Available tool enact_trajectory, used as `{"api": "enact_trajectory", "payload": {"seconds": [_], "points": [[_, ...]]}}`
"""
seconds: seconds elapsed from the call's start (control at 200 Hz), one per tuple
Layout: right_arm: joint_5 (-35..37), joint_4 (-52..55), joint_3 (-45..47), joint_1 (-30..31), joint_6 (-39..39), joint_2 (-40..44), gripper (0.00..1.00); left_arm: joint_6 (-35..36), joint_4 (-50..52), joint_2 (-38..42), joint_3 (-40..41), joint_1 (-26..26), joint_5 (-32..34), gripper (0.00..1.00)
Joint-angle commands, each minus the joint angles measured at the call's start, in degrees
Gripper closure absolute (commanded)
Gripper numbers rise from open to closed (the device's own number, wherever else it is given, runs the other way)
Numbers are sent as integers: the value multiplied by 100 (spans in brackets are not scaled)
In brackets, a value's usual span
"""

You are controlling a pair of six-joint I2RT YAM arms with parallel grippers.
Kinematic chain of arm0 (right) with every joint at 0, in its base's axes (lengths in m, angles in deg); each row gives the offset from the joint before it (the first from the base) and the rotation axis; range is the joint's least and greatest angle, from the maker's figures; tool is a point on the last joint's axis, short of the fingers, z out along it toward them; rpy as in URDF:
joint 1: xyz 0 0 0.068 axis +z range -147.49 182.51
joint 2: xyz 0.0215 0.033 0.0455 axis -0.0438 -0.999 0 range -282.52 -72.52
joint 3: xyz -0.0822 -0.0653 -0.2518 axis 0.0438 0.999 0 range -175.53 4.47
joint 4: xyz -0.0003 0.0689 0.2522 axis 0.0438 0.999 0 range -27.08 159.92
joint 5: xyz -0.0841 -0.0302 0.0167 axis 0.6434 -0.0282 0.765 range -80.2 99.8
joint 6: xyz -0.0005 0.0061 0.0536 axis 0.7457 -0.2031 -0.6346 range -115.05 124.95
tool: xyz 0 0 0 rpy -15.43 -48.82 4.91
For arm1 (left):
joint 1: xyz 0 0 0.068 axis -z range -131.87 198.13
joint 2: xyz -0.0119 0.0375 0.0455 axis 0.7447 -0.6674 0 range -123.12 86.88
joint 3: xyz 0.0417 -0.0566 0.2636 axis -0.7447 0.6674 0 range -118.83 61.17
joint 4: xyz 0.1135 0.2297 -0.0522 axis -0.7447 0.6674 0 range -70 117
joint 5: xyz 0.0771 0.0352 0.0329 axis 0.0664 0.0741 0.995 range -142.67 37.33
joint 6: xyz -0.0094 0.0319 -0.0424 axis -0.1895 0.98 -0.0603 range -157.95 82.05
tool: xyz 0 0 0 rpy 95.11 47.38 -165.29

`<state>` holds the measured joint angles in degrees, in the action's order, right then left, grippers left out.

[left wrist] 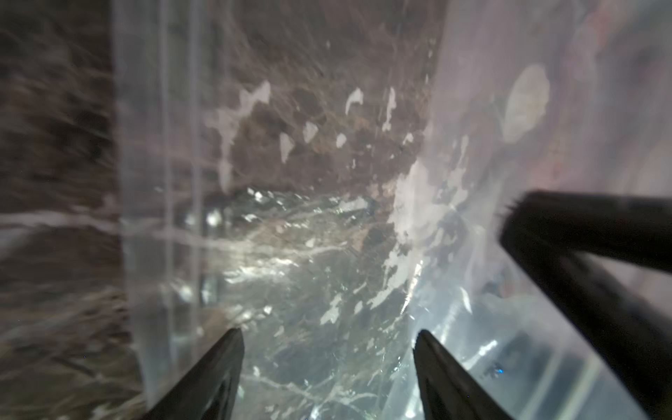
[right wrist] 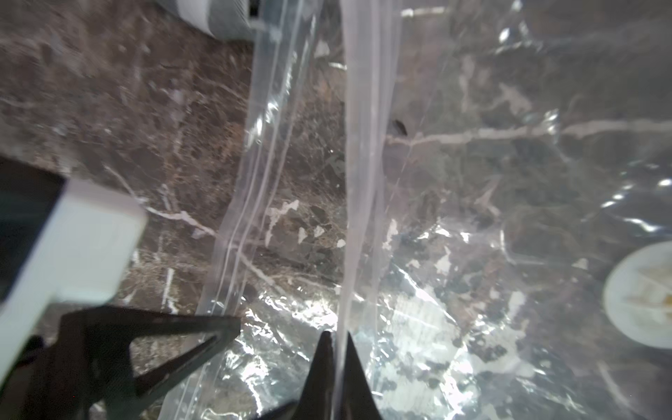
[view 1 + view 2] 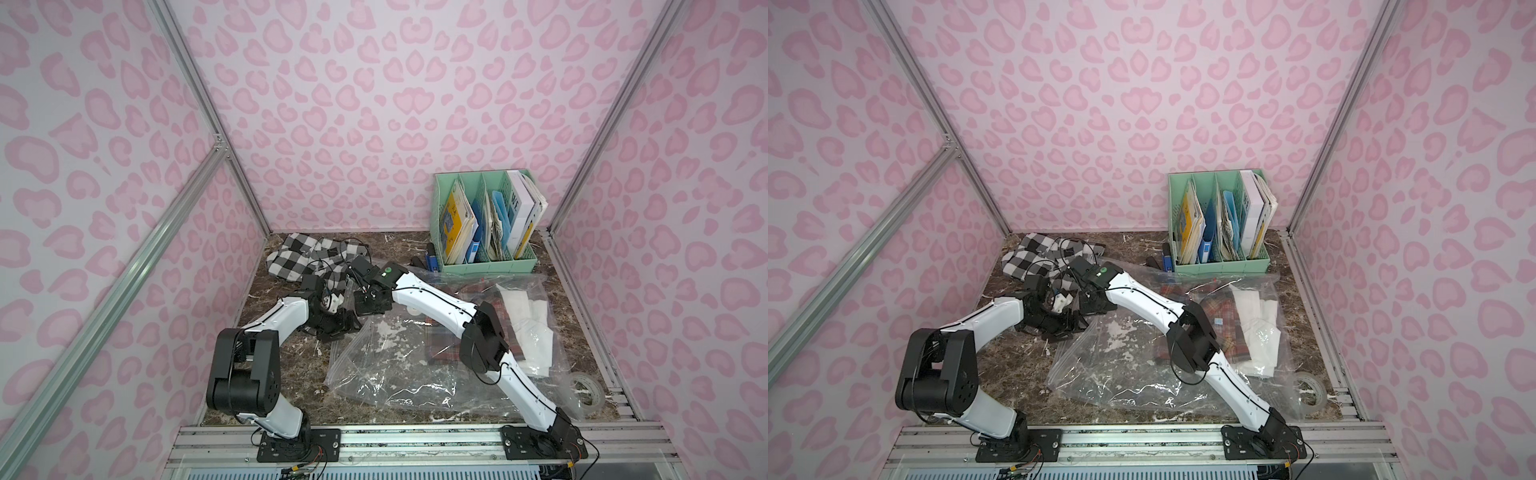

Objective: Take the shirt out of the vacuum bag
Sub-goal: Take out the shirt from the vacuum bag.

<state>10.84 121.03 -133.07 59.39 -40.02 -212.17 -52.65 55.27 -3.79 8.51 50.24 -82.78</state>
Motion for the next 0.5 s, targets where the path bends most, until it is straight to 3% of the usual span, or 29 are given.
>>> {"api": "enact_trajectory", "payload": {"seconds": [0.0, 0.1, 0.38, 0.495], "points": [[360, -20, -33, 50, -99, 433, 100, 26, 240, 121, -89, -318, 590, 24], [379, 77, -3, 121, -118, 763, 100, -149, 274, 245, -451, -378, 783, 23], [170, 254, 51, 347, -216, 975, 100, -598, 486, 457, -1838, -375, 149, 21], [89, 198, 51, 358, -258, 986, 100, -587, 462, 652, -1708, -376, -74, 32]]}}
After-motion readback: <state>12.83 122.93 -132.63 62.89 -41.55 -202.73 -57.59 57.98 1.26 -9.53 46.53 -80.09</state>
